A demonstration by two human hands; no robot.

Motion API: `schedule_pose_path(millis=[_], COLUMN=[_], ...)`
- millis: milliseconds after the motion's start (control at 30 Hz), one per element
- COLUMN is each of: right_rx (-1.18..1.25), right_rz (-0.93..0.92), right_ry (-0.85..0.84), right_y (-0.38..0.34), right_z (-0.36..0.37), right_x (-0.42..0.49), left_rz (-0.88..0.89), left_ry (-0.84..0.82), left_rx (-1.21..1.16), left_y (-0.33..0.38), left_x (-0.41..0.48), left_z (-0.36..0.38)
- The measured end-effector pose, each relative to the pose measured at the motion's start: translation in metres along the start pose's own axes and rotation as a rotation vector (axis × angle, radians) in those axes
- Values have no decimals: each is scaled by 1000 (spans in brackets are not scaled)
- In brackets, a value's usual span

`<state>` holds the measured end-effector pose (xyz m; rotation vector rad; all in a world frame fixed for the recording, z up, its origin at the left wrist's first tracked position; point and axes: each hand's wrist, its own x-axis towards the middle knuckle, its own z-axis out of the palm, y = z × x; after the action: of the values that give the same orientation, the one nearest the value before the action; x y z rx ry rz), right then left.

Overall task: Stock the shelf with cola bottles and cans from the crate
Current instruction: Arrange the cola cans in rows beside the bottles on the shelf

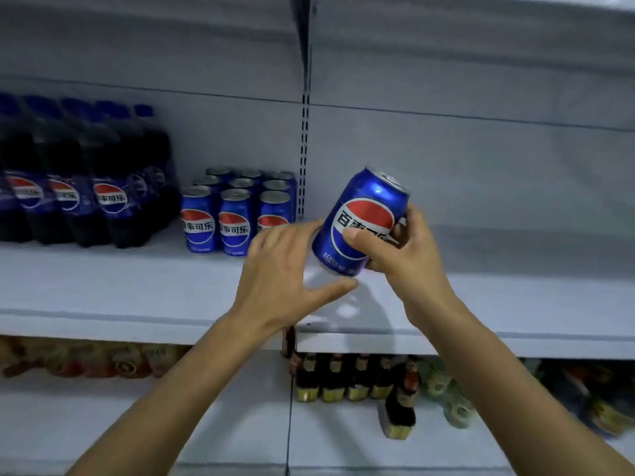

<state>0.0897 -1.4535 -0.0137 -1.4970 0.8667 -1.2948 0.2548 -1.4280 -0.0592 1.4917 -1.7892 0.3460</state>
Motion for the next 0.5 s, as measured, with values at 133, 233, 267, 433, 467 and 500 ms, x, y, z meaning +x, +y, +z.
schedule_pose_path(millis=[133,233,267,433,467,500], right_rx=[-155,-248,-281,-337,-340,-338], right_rz=[-20,7,33,18,23,32], right_ry=[42,99,106,73,72,70], right_y=[16,39,47,88,95,101], right_z=[19,32,36,50,53,54], right_x=[62,107,122,177,183,187], left_rz=[4,40,46,8,19,28], left_ry=[-107,-111,-115,-198,-187,-168], left_rx=[318,398,408,388,382,383], left_y=[-71,-109,-118,-139,-140,-142], left_x=[41,63,68,76,74,74], left_z=[9,14,16,23,24,26])
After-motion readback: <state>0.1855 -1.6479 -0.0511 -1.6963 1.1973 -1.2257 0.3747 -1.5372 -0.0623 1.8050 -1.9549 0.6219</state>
